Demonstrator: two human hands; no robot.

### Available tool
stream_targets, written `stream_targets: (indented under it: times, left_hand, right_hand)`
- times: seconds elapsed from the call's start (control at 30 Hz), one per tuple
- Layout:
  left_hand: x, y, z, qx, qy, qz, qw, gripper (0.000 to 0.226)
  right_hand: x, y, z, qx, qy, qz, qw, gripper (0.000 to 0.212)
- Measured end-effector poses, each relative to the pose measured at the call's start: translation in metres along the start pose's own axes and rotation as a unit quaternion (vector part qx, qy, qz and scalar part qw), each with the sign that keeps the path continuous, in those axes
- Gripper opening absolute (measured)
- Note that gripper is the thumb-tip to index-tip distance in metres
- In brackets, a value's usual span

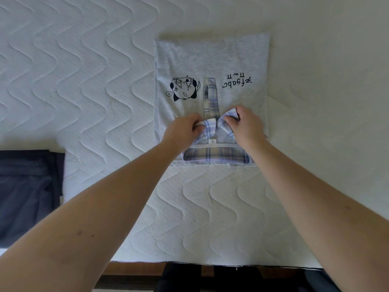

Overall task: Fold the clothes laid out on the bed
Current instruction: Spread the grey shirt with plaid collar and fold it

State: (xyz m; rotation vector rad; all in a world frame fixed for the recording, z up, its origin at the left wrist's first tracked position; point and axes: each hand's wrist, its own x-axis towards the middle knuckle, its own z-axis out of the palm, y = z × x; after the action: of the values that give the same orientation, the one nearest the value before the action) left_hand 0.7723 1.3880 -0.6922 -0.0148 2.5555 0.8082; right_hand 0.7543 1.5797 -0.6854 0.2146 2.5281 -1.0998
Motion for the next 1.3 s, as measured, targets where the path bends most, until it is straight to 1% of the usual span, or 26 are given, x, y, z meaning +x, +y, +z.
stream_targets:
  times: [0.07,0.13,0.2,0.27,0.3,0.33,0.37,0.43,0.5,0.53,0.6,0.7,0.77,0.87,0.93,1.0,1.03,1.1,1.2,1.23,1.3]
  left_hand:
    - [-0.004,-0.001,0.006,-0.025,-0.021,0.007,0.999,0.018]
    - [-0.008,-0.004,0.006,-0.097,-0.015,-0.014,0.995,0.022]
    - [-0.015,-0.008,0.000,-0.156,0.050,-0.041,0.986,0.017]
    - [-0.028,-0.018,-0.003,-0.166,0.150,-0.071,0.972,0.017]
    - [-0.037,-0.023,-0.004,-0.165,0.189,-0.086,0.964,0.020]
    - [-0.046,-0.027,-0.004,-0.161,0.210,-0.099,0.959,0.025]
    - [-0.055,-0.030,-0.001,-0.151,0.210,-0.106,0.960,0.032]
    - [-0.070,-0.032,0.008,-0.130,0.172,-0.106,0.971,0.049]
    - [-0.077,-0.028,0.020,-0.130,0.132,-0.111,0.976,0.062]
    - [-0.078,-0.026,0.025,-0.130,0.121,-0.117,0.977,0.064]
    - [-0.077,-0.022,0.032,-0.113,0.126,-0.130,0.977,0.059]
    - [-0.080,-0.015,0.037,-0.083,0.156,-0.157,0.972,0.049]
    - [-0.086,-0.012,0.040,-0.052,0.162,-0.156,0.973,0.050]
    - [-0.098,-0.012,0.045,0.013,0.183,-0.126,0.975,0.044]
    - [-0.103,-0.015,0.049,0.060,0.210,-0.096,0.971,0.032]
    - [-0.105,-0.016,0.052,0.115,0.220,-0.063,0.967,0.020]
    - [-0.106,-0.017,0.053,0.132,0.218,-0.051,0.966,0.018]
    - [-0.107,-0.019,0.054,0.142,0.206,-0.039,0.967,0.015]
    - [-0.106,-0.020,0.053,0.150,0.180,-0.027,0.972,0.008]
    - [-0.106,-0.020,0.051,0.153,0.178,-0.022,0.972,0.009]
    - [-0.104,-0.018,0.046,0.156,0.191,-0.003,0.969,0.019]
  right_hand:
    - [-0.001,-0.003,-0.001,-0.006,-0.001,0.000,1.000,0.006]
    - [-0.005,-0.004,0.000,-0.033,0.011,-0.033,0.999,0.020]
    - [-0.013,-0.005,0.001,-0.094,0.063,-0.080,0.990,0.035]
    - [-0.021,-0.010,0.003,-0.144,0.105,-0.122,0.976,0.043]
    - [-0.024,-0.011,0.006,-0.163,0.105,-0.147,0.970,0.044]
    - [-0.026,-0.012,0.010,-0.180,0.091,-0.167,0.965,0.043]
    - [-0.026,-0.013,0.016,-0.195,0.067,-0.177,0.962,0.043]
    - [-0.026,-0.017,0.027,-0.209,0.020,-0.160,0.965,0.047]
    - [-0.024,-0.023,0.037,-0.173,0.006,-0.132,0.976,0.051]
    - [-0.023,-0.027,0.040,-0.153,0.009,-0.126,0.980,0.051]
    - [-0.019,-0.031,0.044,-0.141,0.014,-0.128,0.982,0.043]
    - [-0.010,-0.033,0.041,-0.163,0.020,-0.136,0.977,0.027]
    - [-0.002,-0.031,0.035,-0.183,0.025,-0.129,0.974,0.024]
    - [0.006,-0.028,0.029,-0.199,0.021,-0.128,0.971,0.024]
    - [0.008,-0.027,0.029,-0.199,0.015,-0.130,0.971,0.025]
    - [0.008,-0.025,0.030,-0.183,0.019,-0.127,0.975,0.027]
    - [0.008,-0.025,0.030,-0.173,0.022,-0.123,0.977,0.027]
    - [0.008,-0.023,0.031,-0.169,0.023,-0.121,0.978,0.028]
    - [0.007,-0.023,0.030,-0.194,0.027,-0.140,0.971,0.031]
    - [0.007,-0.022,0.028,-0.196,0.035,-0.139,0.970,0.034]
    - [0.006,-0.019,0.020,-0.174,0.072,-0.109,0.976,0.034]
